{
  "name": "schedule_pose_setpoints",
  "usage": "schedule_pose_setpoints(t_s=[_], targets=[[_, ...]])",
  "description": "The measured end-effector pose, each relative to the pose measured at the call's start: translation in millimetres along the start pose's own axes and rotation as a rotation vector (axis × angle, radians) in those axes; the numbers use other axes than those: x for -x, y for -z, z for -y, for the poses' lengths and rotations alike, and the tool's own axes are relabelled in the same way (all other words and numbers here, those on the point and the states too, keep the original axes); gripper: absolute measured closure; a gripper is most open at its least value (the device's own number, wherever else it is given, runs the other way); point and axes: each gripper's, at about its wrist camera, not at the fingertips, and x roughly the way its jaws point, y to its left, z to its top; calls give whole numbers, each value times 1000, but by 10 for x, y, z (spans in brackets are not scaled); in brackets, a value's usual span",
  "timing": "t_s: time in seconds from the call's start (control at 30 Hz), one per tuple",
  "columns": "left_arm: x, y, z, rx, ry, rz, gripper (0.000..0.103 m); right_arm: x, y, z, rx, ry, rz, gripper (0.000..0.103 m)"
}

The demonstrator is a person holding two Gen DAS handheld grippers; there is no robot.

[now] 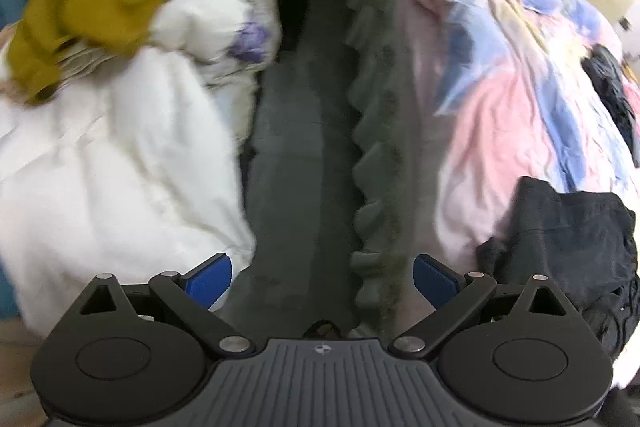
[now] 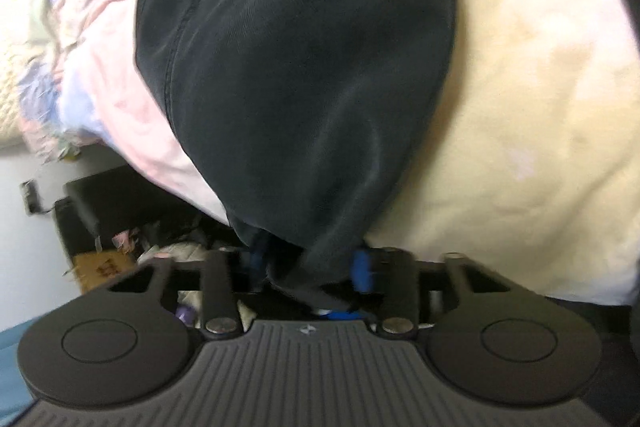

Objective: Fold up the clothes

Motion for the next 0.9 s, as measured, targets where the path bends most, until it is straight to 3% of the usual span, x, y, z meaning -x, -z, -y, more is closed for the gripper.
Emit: schedule_pose_setpoints(t_s=[0.1,0.23,0.47,0.67,0.8,0.9], targets=[[-186,-195,377,-74,36,-19,4,231,11,4,34,-65,-18,88],[-458,-404,929,-164,95,-49,4,736,36,29,69,-180,33,92],[-890,-578,1885,-324,203,-111,4,1607,-191,330,-43,-280,277,95],[-1345,-545,2567,-445,298,-222,4,1899,-526,765,-202,-230,483,95],[-1736,-496,2886,-530,341,-300,7,1730,-638,899,-282,-157,533,95],[-2063,-354,3148,-631,390,-364,8,1623,-728,822,-276,-57,553,94]])
